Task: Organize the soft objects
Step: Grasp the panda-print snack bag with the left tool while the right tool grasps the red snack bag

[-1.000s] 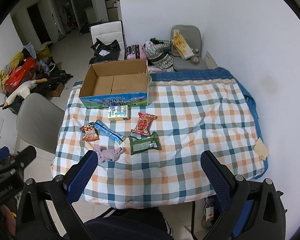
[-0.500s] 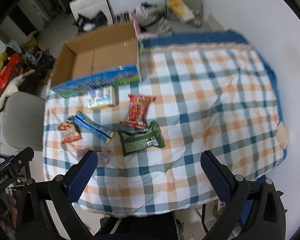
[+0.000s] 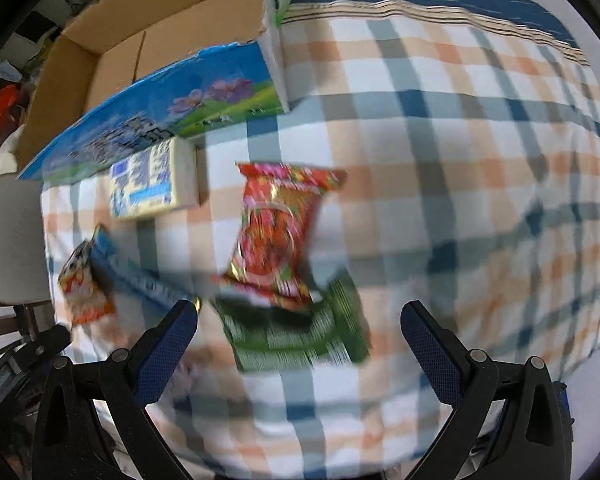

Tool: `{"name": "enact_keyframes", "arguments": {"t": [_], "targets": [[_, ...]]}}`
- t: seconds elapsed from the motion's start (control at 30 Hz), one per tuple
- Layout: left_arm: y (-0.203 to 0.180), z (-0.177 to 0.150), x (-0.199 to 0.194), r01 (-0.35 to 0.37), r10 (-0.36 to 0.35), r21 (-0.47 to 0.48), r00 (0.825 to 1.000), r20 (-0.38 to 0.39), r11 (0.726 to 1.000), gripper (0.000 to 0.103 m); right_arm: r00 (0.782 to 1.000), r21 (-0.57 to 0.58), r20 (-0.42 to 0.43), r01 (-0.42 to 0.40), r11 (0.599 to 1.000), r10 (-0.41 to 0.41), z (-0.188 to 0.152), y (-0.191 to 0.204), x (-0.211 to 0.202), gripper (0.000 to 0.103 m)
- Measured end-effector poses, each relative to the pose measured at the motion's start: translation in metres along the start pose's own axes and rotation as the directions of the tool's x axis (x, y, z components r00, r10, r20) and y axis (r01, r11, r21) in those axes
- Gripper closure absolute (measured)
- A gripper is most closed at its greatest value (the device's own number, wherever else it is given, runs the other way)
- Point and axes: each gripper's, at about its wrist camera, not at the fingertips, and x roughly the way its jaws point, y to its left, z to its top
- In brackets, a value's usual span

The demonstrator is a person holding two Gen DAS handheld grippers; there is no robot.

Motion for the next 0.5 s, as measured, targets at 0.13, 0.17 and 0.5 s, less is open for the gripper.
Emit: {"name": "enact_keyframes", "arguments": {"t": [0.13, 0.17, 0.5], "targets": [[0.015, 0.017, 0.012, -0.039, 0.039, -0.047, 0.999, -0.011, 0.998, 0.0, 0.999, 0.004, -0.047, 0.01, 1.0, -0.01, 0.025, 0.018, 0.034, 0.001], [0.016, 0.021, 0.018, -0.046, 0.045, -0.05, 0.999, -0.022, 0.998, 0.0, 0.998, 0.003, -0.06, 0.009, 1.0, -0.008, 0.03, 0.023, 0.043, 0.003], [-0.005, 0.052, 0.066, -0.121, 0.127, 0.102, 0.991, -0.047, 0.987, 0.0, 0.985, -0.001, -0.168, 0.024, 1.0, -0.023, 0.048, 0.038, 0.1, 0.04]]}}
